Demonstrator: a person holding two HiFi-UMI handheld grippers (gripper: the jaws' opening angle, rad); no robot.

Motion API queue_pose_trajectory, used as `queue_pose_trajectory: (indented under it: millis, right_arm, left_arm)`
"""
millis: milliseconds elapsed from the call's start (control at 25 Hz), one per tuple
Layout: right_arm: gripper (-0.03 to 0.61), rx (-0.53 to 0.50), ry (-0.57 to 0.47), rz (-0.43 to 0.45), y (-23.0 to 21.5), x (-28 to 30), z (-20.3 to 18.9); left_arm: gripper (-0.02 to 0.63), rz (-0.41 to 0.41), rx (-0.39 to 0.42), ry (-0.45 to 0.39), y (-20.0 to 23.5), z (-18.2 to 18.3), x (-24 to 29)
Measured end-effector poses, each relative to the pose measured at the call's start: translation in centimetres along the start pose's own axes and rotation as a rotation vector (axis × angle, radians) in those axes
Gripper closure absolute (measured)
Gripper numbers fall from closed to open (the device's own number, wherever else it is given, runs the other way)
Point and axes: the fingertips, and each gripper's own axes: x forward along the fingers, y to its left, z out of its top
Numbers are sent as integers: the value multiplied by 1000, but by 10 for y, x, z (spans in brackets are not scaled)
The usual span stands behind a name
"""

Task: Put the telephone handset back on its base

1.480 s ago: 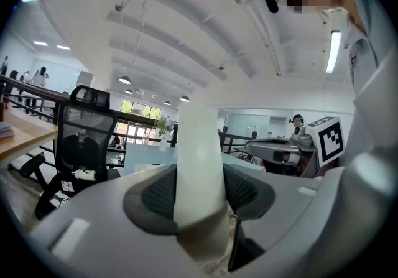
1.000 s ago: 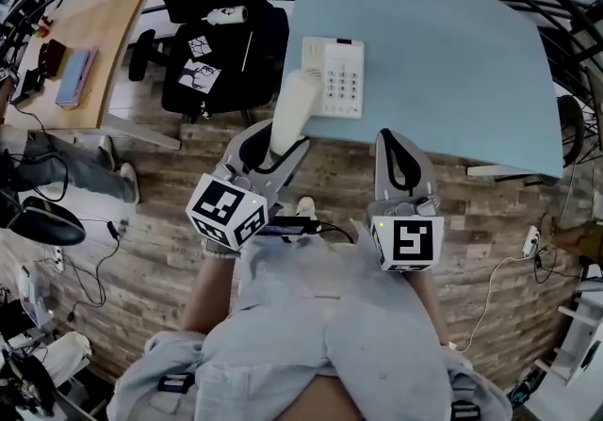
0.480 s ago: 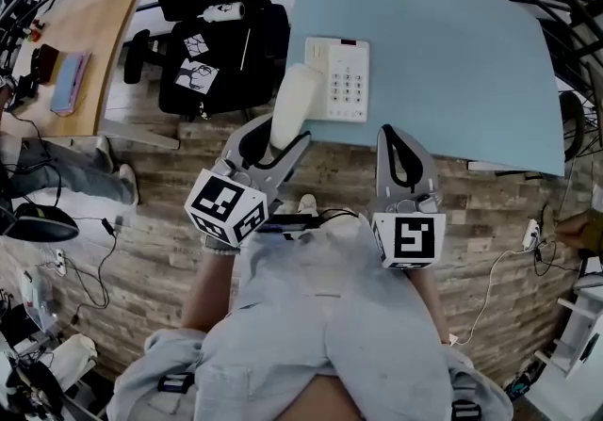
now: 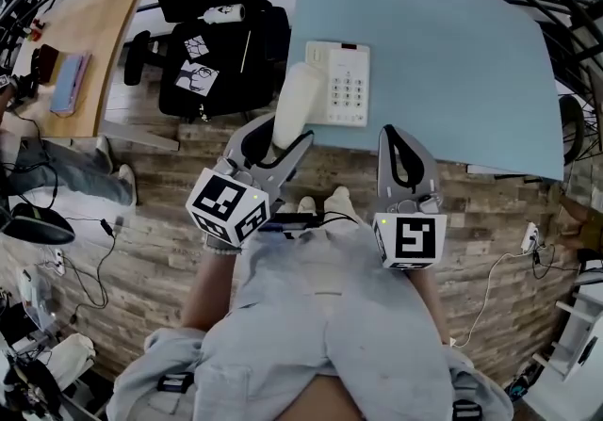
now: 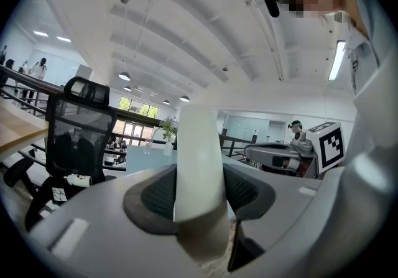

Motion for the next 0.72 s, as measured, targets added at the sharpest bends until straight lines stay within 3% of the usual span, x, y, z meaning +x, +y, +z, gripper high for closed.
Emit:
queue_pose_trajectory:
  millis: [720]
  right_arm:
    - [572, 9, 23, 41, -15, 20, -12]
  left_arm:
    - [397, 61, -45, 22, 19, -6, 24]
